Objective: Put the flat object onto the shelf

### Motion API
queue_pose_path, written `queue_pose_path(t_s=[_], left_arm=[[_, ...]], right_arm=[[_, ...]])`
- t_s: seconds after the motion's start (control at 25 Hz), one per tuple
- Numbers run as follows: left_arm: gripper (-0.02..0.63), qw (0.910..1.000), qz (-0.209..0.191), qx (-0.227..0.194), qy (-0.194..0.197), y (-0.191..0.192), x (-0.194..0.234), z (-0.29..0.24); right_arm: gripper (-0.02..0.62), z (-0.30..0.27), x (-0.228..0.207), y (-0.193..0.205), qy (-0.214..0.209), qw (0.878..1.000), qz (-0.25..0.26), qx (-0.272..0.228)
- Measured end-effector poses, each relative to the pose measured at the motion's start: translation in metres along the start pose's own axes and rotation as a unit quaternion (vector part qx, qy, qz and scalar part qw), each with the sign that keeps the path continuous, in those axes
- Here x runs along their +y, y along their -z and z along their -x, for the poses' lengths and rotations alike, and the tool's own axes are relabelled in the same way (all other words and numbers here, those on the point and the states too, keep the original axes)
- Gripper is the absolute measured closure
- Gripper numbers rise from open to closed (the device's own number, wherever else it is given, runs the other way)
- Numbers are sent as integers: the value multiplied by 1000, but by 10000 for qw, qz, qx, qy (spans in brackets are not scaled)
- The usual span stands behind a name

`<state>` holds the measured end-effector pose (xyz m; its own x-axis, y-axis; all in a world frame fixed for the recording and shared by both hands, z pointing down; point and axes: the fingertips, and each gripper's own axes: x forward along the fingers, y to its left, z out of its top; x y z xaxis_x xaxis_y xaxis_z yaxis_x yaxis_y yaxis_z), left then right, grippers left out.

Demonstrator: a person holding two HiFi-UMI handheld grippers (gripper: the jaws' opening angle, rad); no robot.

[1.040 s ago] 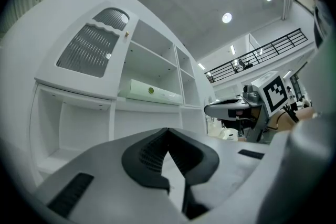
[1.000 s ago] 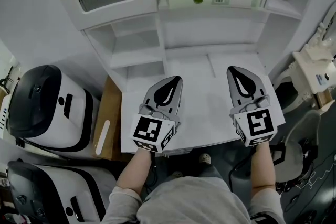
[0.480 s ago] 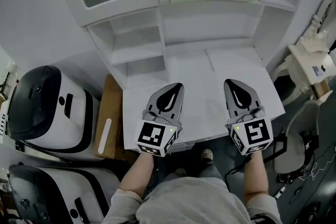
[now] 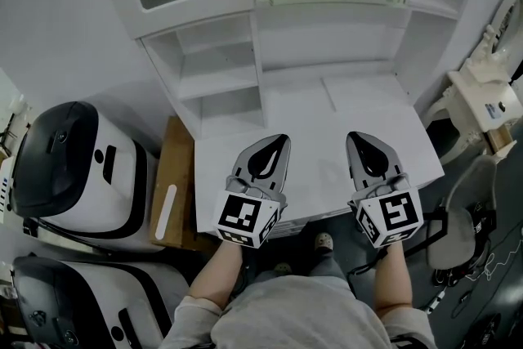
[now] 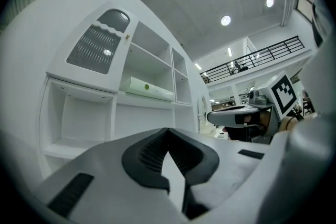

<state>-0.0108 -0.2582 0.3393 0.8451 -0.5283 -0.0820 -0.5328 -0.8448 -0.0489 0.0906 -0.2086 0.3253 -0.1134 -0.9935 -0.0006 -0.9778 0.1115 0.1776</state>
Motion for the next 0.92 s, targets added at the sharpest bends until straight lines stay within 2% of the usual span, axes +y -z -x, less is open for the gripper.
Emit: queue_pose_path(t_s=[0.92], left_arm=[[591, 9998, 96, -148, 123, -5, -2, 11]], right_arm=[[586, 8, 19, -5, 44, 10000, -28, 34]])
